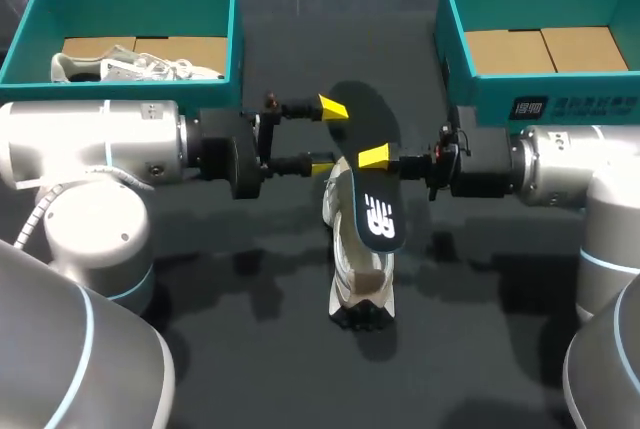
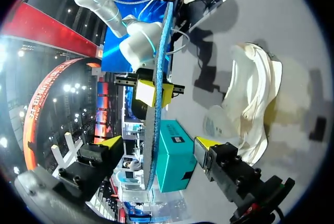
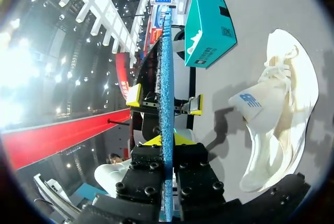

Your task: Take the shoe out of the shoebox, open the shoe tongue, remove and reinsert the insole, then place the shoe into the shoebox

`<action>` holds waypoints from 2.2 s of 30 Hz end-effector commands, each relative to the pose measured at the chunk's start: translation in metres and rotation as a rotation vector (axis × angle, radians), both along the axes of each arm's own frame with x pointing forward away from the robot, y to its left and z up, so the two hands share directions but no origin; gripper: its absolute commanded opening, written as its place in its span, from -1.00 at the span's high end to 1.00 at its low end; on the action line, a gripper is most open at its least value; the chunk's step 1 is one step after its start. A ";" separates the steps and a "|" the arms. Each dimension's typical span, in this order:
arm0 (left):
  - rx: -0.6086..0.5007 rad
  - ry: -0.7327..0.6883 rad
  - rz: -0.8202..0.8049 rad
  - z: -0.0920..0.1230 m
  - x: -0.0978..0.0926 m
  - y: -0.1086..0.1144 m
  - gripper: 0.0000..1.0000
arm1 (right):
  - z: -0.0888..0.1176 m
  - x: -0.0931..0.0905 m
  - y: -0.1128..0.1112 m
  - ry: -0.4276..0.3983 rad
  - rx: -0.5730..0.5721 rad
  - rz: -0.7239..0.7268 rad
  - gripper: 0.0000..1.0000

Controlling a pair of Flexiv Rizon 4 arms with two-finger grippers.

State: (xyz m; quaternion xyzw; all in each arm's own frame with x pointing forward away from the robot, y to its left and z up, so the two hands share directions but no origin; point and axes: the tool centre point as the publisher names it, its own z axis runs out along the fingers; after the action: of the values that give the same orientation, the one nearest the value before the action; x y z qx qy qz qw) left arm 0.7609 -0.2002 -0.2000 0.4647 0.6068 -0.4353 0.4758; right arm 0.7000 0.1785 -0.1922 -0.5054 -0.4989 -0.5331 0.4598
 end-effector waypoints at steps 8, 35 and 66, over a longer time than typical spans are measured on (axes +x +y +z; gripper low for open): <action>-0.043 -0.007 -0.008 -0.002 -0.006 -0.012 0.03 | 0.004 -0.003 0.006 -0.007 0.012 -0.005 1.00; -0.079 -0.063 0.002 -0.001 -0.016 -0.027 0.48 | 0.000 -0.004 0.014 0.008 0.018 0.014 1.00; -0.057 -0.103 0.017 0.002 -0.023 -0.017 1.00 | -0.009 -0.010 -0.008 0.028 0.031 0.024 -1.00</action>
State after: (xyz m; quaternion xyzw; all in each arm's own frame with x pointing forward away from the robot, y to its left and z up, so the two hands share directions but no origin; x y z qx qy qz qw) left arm 0.7439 -0.2262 -0.2008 0.4667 0.5727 -0.4247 0.5233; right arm 0.6956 0.1839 -0.2008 -0.5004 -0.4902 -0.5267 0.4816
